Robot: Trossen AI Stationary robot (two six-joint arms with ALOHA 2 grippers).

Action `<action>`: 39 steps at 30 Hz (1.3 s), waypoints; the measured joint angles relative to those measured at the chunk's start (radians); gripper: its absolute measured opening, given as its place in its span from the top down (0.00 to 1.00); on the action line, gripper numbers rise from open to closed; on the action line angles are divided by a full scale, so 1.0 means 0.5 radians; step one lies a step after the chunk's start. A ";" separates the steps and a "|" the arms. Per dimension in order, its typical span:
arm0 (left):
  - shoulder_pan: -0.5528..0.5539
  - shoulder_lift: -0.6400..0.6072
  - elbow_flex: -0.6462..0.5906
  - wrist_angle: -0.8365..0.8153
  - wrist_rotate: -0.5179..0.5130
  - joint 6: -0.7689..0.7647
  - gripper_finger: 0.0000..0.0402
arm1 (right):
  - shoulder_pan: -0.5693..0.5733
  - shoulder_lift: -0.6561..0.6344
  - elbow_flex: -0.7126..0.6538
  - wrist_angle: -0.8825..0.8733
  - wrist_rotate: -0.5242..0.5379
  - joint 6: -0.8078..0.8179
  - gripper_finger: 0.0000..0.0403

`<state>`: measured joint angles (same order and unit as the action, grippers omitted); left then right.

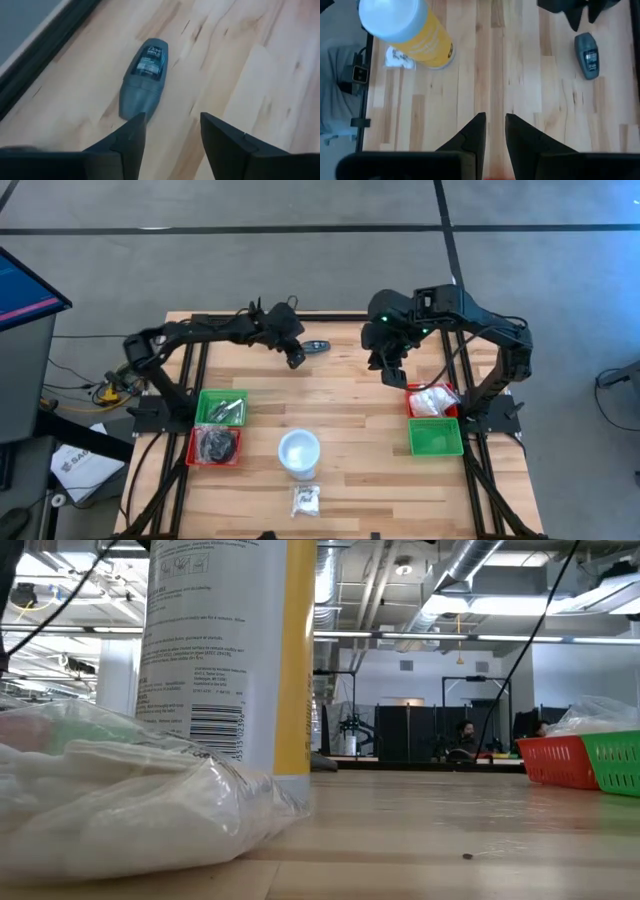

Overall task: Pick & Place Travel size toiletries
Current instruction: Put the bottom gray deodorant into the right green bin

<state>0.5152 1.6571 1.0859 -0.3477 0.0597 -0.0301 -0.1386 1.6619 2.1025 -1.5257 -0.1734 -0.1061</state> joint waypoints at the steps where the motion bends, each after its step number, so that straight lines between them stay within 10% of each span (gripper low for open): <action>1: 0.000 0.046 0.037 -0.018 0.001 0.005 0.55 | 0.002 0.000 0.000 -0.012 0.000 -0.006 0.84; 39: -0.038 0.625 0.671 -0.425 -0.135 0.487 0.55 | -0.002 0.000 0.000 -0.091 -0.005 -0.101 0.84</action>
<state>0.4963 1.9697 1.4212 -0.5600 -0.0077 0.2136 -0.1398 1.6619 2.1025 -1.5711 -0.1761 -0.1568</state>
